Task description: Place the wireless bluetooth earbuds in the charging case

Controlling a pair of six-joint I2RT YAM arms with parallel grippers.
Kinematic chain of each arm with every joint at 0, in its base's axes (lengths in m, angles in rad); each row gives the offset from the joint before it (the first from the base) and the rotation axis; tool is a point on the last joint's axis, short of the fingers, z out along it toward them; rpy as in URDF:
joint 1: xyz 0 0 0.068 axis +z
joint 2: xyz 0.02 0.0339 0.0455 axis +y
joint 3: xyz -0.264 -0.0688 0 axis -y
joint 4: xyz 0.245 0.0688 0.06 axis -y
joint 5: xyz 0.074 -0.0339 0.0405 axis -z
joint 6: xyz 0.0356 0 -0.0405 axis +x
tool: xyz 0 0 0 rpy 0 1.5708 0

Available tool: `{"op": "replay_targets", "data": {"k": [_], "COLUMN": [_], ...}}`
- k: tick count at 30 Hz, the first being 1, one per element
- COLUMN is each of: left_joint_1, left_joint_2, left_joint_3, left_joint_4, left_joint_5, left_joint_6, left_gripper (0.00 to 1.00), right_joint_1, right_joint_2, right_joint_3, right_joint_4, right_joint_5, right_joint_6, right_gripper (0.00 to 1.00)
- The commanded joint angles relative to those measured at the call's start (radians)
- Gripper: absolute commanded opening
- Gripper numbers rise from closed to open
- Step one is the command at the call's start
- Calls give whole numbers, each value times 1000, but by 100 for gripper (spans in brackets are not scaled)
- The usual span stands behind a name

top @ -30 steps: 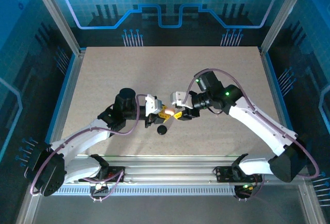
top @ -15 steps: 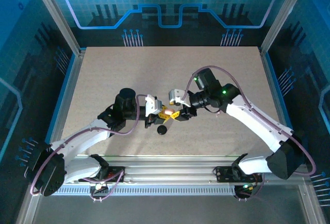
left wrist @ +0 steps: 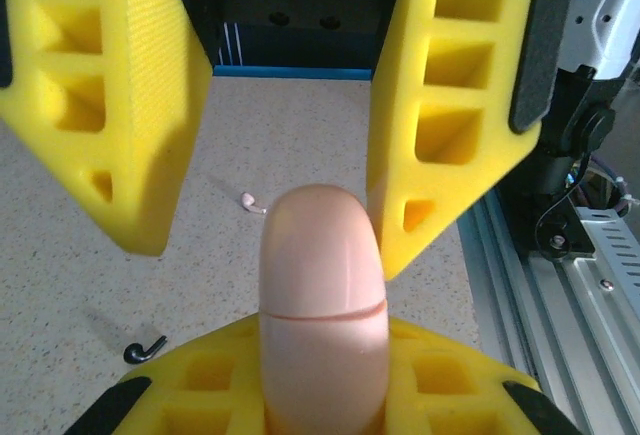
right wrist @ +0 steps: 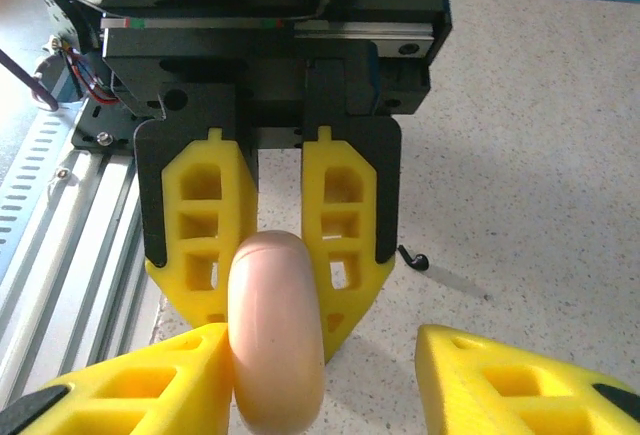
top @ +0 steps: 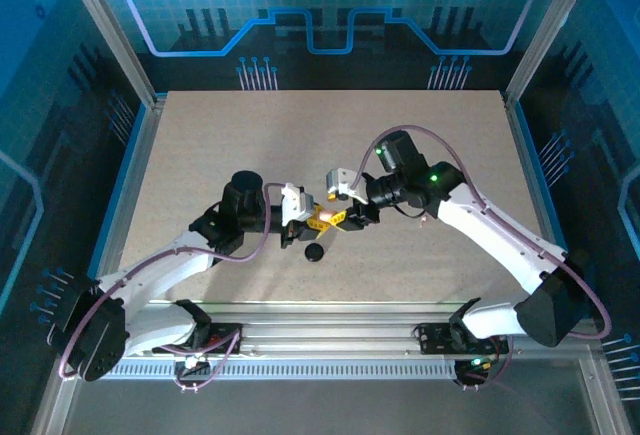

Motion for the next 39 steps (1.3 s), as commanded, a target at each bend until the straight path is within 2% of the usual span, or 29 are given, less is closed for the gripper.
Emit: {"op": "replay_targets", "data": {"k": [1, 12, 17, 24, 31, 35, 39], "left_joint_1": [-8, -7, -8, 18, 42, 42, 43], "left_joint_2": [-15, -26, -31, 15, 88, 90, 40], "left_joint_3": [10, 7, -22, -154, -306, -373, -434], "left_joint_4": [-18, -14, 51, 419, 814, 913, 937], "left_joint_5": [55, 53, 29, -29, -71, -115, -173], "left_joint_6": [28, 28, -11, -226, -410, -443, -446], "left_gripper": [16, 16, 16, 16, 15, 16, 16], "right_joint_1": [-35, -39, -41, -47, -45, -46, -42], "right_joint_2": [-25, -42, -60, -142, -156, -106, -32], "right_joint_3": [26, -3, -6, -19, -26, -20, -6], "right_joint_4": [56, 99, 105, 107, -1, -96, -162], "right_joint_5": [81, 110, 108, 107, 236, 293, 277], "right_joint_6": [18, 39, 47, 124, 346, 453, 536], "right_gripper": [49, 49, 49, 54, 56, 54, 57]}}
